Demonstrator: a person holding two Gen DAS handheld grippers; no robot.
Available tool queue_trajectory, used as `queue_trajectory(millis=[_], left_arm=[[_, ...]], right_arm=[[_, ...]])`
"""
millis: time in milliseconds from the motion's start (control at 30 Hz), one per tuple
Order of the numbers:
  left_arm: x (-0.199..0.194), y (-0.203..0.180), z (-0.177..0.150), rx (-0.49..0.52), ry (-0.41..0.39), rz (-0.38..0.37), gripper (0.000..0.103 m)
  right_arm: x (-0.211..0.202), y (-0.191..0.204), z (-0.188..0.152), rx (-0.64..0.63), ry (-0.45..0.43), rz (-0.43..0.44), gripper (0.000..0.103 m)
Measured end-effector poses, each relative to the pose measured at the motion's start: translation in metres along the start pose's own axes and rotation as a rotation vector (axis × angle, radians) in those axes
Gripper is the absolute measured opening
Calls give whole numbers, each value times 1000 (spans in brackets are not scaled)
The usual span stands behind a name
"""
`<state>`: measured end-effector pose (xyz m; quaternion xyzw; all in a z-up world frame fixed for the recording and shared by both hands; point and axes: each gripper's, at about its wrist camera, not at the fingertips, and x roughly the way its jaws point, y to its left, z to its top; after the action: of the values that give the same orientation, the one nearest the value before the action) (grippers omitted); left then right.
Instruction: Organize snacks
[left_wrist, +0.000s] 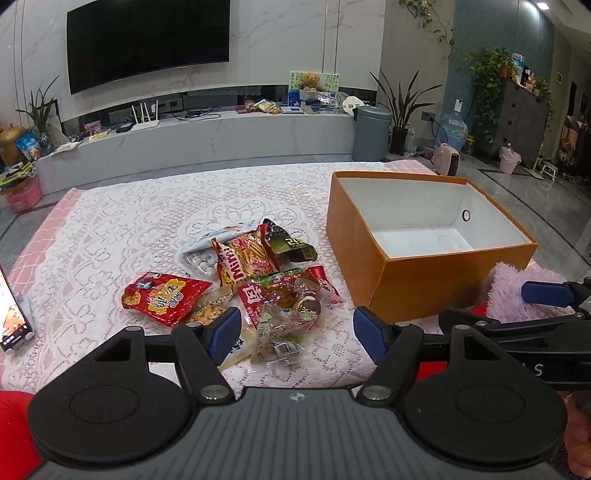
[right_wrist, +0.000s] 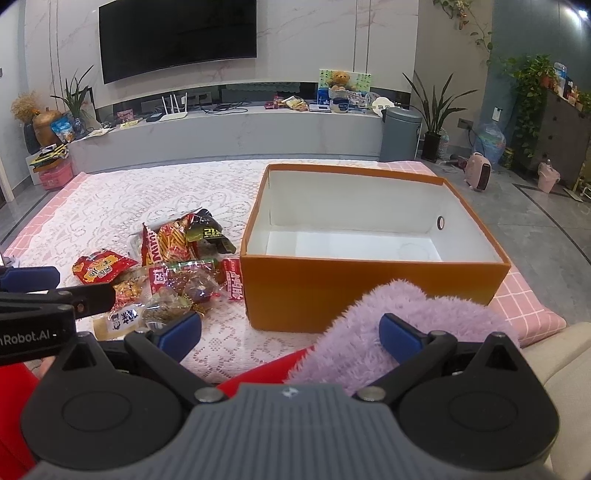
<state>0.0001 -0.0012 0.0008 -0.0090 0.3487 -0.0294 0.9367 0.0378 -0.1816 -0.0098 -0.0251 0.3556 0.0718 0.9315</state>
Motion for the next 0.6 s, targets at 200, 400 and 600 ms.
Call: queue_trajectory(millis=[200, 400, 600], left_arm=[[-1, 1, -1, -9, -15, -2, 81], [-1, 1, 0, -11, -9, -12, 81], [-2, -2, -1, 11, -16, -9, 79]], right_arm=[[0, 0, 0, -3, 1, -1, 100], [0, 0, 0, -5, 1, -3, 100], [0, 0, 0, -7, 2, -5, 100]])
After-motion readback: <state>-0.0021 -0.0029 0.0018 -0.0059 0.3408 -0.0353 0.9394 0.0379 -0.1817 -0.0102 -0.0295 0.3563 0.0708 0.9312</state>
